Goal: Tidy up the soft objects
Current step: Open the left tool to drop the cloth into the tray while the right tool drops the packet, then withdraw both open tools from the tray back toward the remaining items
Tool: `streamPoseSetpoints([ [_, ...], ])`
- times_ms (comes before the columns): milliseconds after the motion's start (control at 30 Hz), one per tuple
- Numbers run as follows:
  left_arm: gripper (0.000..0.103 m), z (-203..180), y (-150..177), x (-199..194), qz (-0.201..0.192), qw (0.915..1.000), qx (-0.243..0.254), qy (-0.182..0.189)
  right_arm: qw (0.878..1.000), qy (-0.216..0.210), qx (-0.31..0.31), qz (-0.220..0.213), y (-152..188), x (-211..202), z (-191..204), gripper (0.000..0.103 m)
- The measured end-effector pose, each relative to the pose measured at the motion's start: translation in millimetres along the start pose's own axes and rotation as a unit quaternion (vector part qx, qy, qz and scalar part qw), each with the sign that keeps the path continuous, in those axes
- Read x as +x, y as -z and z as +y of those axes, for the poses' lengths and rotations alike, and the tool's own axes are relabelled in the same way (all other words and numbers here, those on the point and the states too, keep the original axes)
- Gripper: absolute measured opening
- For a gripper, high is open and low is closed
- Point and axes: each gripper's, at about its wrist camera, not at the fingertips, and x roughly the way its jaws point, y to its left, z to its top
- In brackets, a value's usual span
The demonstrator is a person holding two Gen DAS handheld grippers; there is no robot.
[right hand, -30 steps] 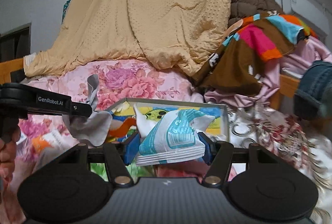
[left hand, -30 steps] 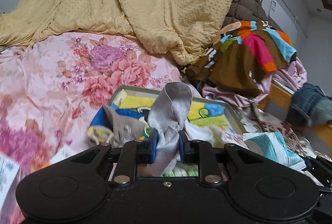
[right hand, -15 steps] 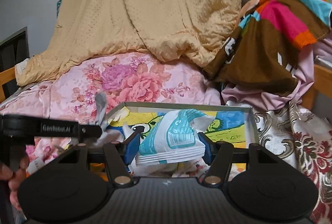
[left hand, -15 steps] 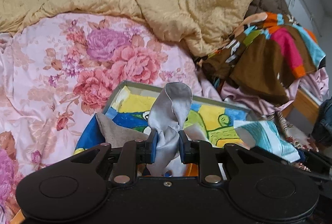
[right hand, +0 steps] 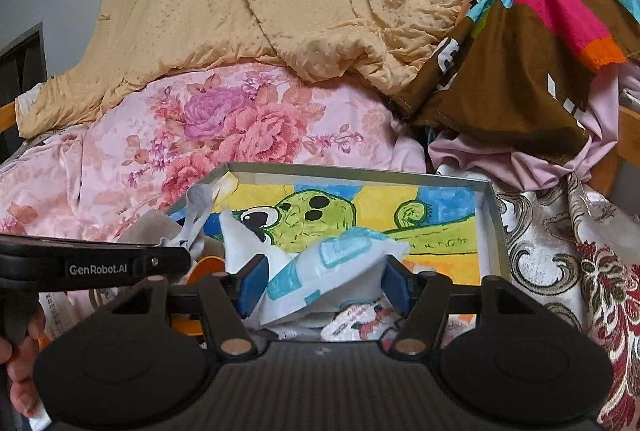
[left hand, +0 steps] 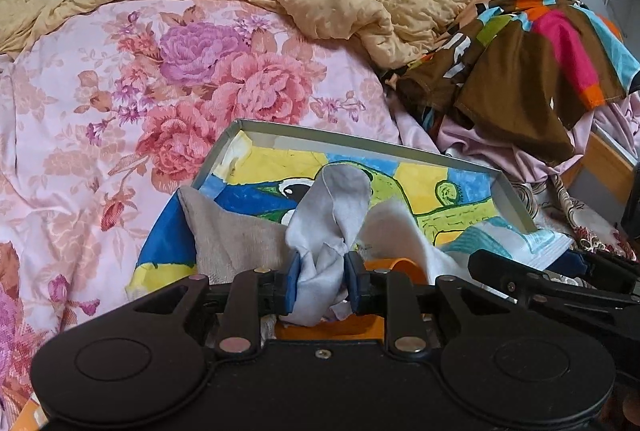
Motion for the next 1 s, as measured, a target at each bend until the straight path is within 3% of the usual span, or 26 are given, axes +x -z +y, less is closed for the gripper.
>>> streamPoseSetpoints([
  [133, 0.04, -0.4, 1.6, -2.7, 0.004, 1.0, 0.001, 0.002, 1.0, 0.002, 0.004, -0.011, 1.1, -10.8, -3.8, 0.077],
  [267, 0.063, -1.3, 1.2, -9.6, 0.006, 1.0, -0.001, 0.003, 0.999, 0.01, 0.009, -0.032, -2.3, -28.0, -8.3, 0.083],
  [500, 0.083, -9.0, 0.3, -38.2, -0.012, 0.9999, -0.005, 0.006, 0.997, 0.028, 0.007, -0.076, -10.3, -69.5, -13.1, 0.095],
  [633, 0.089, -12.2, 0.5, -65.2, -0.035, 0.9993, -0.009, 0.011, 0.995, 0.032, 0.005, -0.097, -12.7, -97.3, -14.7, 0.101],
  [700, 0.097, -13.8, 1.8, -80.2, -0.048, 0.9988, -0.007, 0.009, 0.994, 0.035, 0.001, -0.105, -13.3, -112.2, -14.2, 0.103],
  [1000, 0.102, -22.7, 13.7, -157.6, -0.1, 0.9947, -0.003, 0.02, 0.989, 0.027, -0.003, -0.142, -5.6, -187.1, -2.6, 0.103],
])
